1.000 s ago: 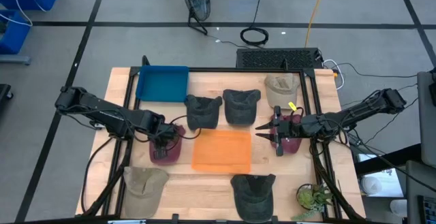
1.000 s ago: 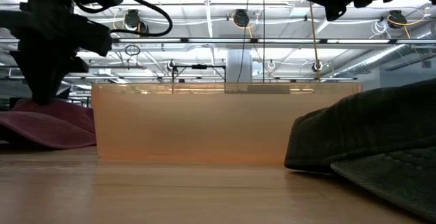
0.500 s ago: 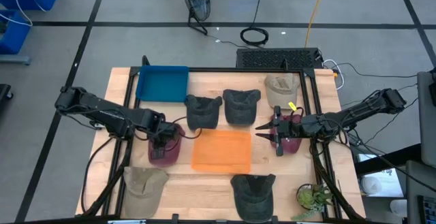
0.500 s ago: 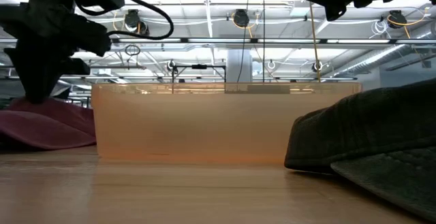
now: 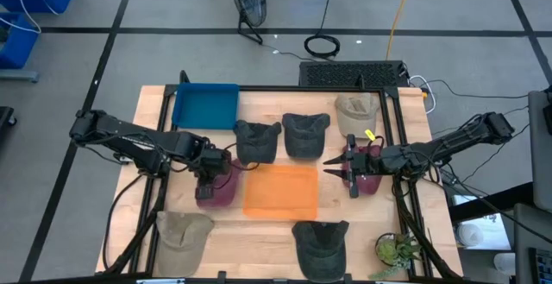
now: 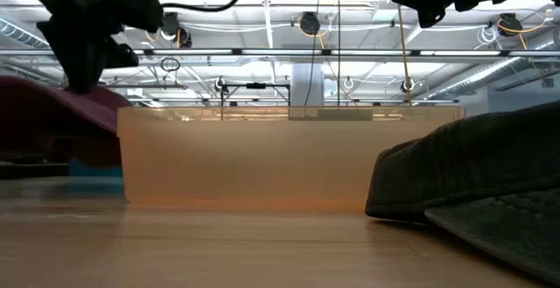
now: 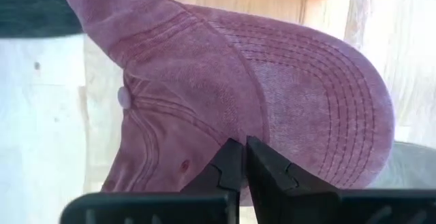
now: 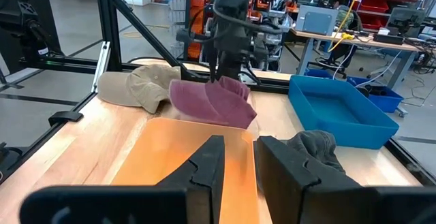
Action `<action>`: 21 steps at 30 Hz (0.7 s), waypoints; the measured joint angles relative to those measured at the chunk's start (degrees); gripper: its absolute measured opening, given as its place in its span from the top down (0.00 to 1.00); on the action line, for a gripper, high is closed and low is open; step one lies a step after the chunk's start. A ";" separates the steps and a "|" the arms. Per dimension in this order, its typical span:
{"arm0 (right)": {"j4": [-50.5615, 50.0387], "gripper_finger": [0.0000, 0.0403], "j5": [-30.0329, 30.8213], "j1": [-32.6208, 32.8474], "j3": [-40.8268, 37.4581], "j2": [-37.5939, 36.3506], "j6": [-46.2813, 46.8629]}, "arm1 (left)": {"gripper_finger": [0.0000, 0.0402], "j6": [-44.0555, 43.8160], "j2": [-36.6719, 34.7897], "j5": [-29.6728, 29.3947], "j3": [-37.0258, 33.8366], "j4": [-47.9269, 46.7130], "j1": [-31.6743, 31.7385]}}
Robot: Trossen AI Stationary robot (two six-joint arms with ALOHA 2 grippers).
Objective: Pick & Place hat
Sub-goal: Put the left red cap into the orange bin
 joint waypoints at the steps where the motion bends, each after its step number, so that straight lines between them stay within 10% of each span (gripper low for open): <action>1: 0.00 0.81 0.00 -0.01 0.00 0.00 0.00 | 0.94 -0.20 0.00 -0.45 0.73 -1.03 -0.13; 21: 0.00 0.81 -0.02 -0.01 -0.02 0.00 0.00 | 0.95 -0.56 -0.02 -4.36 11.65 0.13 -1.19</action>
